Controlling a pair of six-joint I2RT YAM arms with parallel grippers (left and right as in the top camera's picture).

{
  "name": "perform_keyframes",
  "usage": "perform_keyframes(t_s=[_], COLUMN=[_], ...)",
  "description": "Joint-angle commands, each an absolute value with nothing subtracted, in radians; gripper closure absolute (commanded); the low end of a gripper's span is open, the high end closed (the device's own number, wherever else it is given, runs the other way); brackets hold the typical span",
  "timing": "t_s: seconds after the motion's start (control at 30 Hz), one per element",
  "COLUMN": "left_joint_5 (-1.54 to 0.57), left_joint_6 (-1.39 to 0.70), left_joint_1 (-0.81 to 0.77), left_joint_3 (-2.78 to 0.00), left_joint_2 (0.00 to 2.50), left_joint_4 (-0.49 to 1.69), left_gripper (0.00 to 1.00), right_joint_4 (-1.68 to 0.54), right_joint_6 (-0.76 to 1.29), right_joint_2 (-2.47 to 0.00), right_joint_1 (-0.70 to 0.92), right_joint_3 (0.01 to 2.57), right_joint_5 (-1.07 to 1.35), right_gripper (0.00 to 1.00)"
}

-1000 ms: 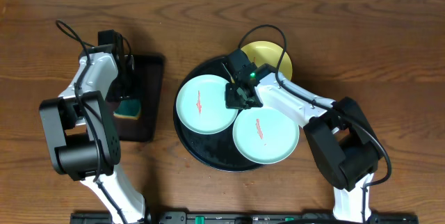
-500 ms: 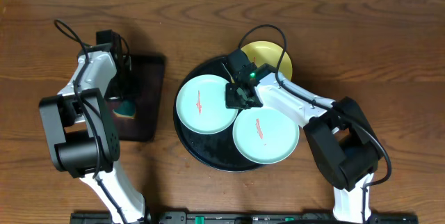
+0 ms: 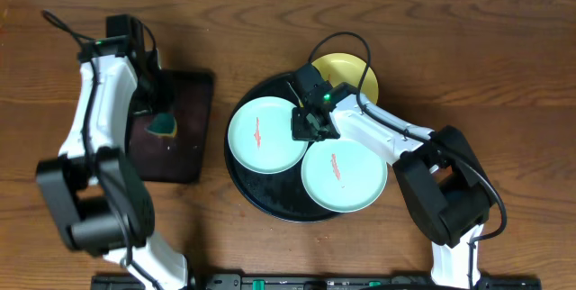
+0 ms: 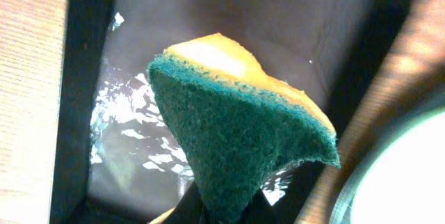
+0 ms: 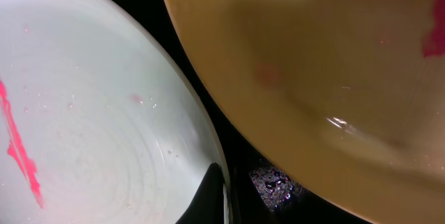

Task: Clean dirty plates on tray and stack at the side
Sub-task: 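Grasp the green sponge with the left gripper and lift it, then scrub the held pale green plate with the sponge in the left gripper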

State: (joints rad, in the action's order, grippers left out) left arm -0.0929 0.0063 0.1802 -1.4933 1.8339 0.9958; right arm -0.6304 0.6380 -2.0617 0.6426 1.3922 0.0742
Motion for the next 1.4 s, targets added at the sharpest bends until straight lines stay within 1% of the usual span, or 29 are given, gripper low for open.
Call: perform_keyframes(t_s=[0.0, 0.1, 0.27, 0.97, 1.17, 1.37], left_joint_5=[-0.184, -0.182, -0.119, -0.12, -0.126, -0.177], left_joint_6=[-0.014, -0.014, -0.04, -0.066, -0.126, -0.241], left_joint_1=[0.165, 0.15, 0.147, 0.138, 0.087, -0.04], left_joint_3=[-1.527, -1.527, -1.526, -1.526, -1.526, -1.492], left_joint_2=[1.765, 1.744, 1.744, 1.744, 1.744, 1.745], left_joint_4=[1.015, 1.024, 1.021, 1.006, 1.007, 0.979], left_gripper=[0.93, 0.93, 0.93, 0.93, 0.93, 0.93], right_joint_4=[-0.62, -0.621, -0.625, -0.62, -0.62, -0.62], right_joint_6=[0.623, 0.623, 0.623, 0.624, 0.624, 0.624], right_joint_2=[-2.113, -2.113, -2.113, -2.113, -2.113, -2.113], right_joint_1=[0.656, 0.655, 0.654, 0.654, 0.654, 0.652], right_joint_3=[1.393, 1.393, 1.393, 1.393, 1.393, 1.393], right_joint_5=[0.027, 0.027, 0.027, 0.061, 0.062, 0.084], right_gripper=[0.99, 0.99, 0.99, 0.99, 0.99, 0.99])
